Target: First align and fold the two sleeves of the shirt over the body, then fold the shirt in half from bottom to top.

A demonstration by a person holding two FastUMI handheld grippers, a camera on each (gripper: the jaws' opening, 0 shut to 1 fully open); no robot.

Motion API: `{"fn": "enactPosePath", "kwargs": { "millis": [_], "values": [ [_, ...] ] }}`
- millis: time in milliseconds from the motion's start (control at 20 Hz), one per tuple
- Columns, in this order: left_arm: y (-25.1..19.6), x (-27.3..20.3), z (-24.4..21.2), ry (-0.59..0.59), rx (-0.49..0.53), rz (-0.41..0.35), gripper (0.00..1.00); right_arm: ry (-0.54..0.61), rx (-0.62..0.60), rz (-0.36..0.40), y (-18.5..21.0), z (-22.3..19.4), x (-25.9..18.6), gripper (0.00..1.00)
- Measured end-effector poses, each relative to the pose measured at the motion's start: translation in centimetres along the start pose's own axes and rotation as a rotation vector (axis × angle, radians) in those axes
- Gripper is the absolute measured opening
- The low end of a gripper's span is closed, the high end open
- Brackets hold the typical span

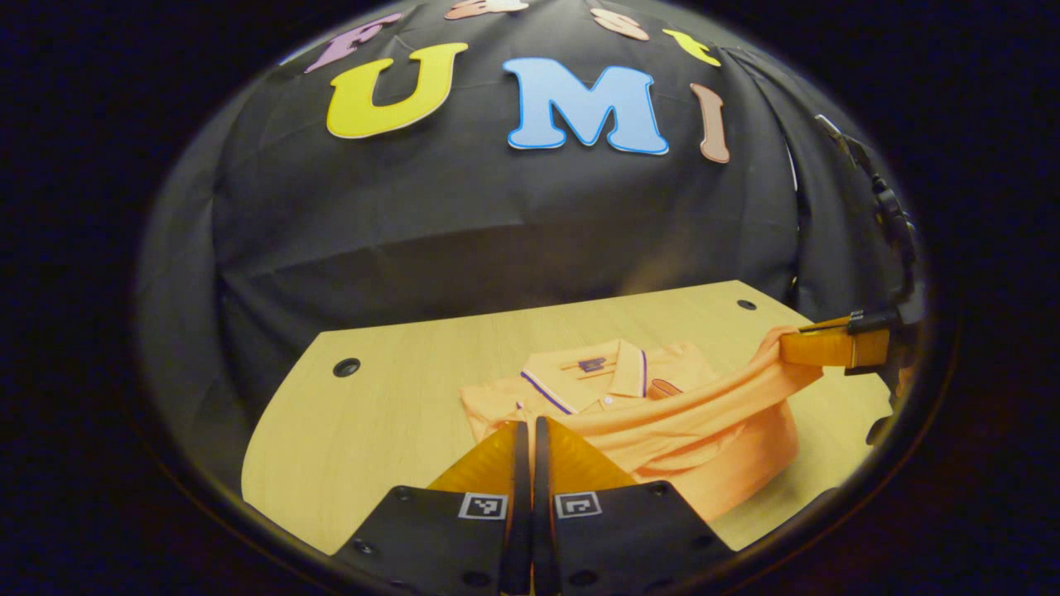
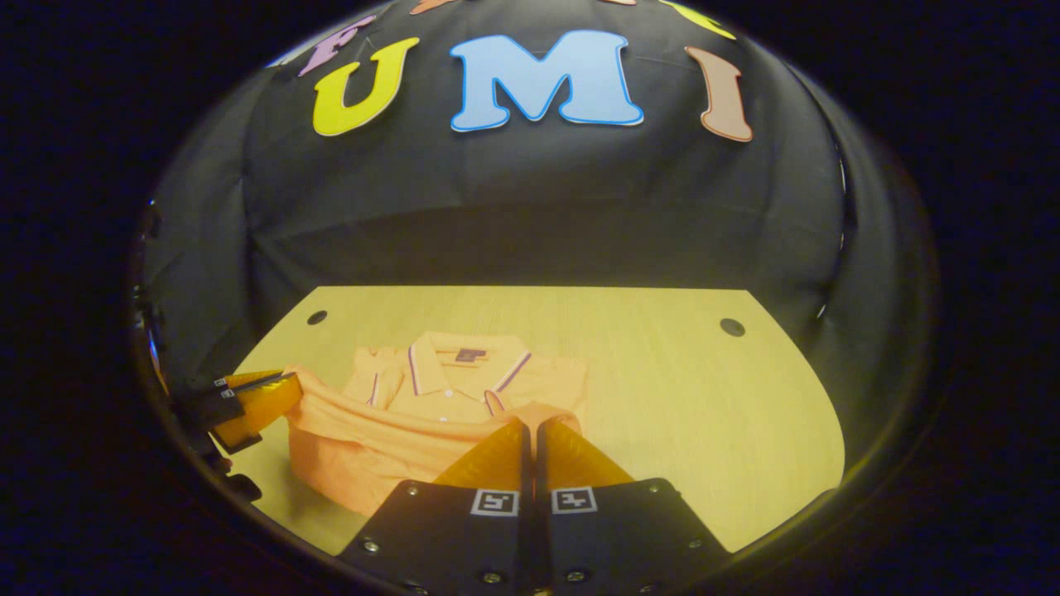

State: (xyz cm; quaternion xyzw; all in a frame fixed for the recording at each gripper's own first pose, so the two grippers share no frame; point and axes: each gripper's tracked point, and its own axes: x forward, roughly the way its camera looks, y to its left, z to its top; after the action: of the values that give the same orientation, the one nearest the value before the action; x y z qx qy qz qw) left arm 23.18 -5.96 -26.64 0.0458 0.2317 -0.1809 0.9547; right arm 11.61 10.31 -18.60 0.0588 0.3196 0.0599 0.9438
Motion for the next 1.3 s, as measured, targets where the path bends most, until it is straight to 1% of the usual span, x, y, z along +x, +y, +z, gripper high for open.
{"fn": "enactPosePath", "kwargs": {
  "millis": [200, 350, 550, 700, 900, 1050, 1100, 1300],
  "values": [
    [1.3, 3.7, 1.0, -0.038, -0.037, 0.031, 0.07, -0.03, 0.004, -0.016, 0.0, 1.5, 3.4, 0.0],
    [1.8, 6.2, 1.4, -0.066, -0.015, 0.053, 0.07, -0.052, -0.001, -0.031, -0.1, 2.4, 6.1, 0.0],
    [1.9, 8.2, 1.7, -0.107, -0.007, 0.068, 0.07, -0.071, -0.006, -0.055, -0.4, 3.3, 8.6, 0.0],
    [2.4, 9.9, 2.4, -0.143, -0.005, 0.089, 0.07, -0.09, -0.011, -0.062, -0.5, 4.1, 10.3, 0.0],
    [2.4, 12.2, 2.8, -0.172, -0.006, 0.104, 0.07, -0.108, -0.038, -0.091, -0.8, 4.8, 12.1, 0.0],
    [2.9, 13.4, 2.9, -0.178, 0.0, 0.109, 0.07, -0.096, -0.048, -0.105, -0.9, 4.4, 14.2, 0.0],
    [3.0, 13.8, 2.8, -0.178, 0.003, 0.114, 0.07, -0.092, -0.048, -0.106, -0.9, 4.3, 14.4, 0.01],
    [3.1, 14.9, 2.1, -0.164, 0.011, 0.12, 0.08, -0.052, -0.053, -0.097, -0.7, 2.8, 15.9, 0.01]
  ]
}}
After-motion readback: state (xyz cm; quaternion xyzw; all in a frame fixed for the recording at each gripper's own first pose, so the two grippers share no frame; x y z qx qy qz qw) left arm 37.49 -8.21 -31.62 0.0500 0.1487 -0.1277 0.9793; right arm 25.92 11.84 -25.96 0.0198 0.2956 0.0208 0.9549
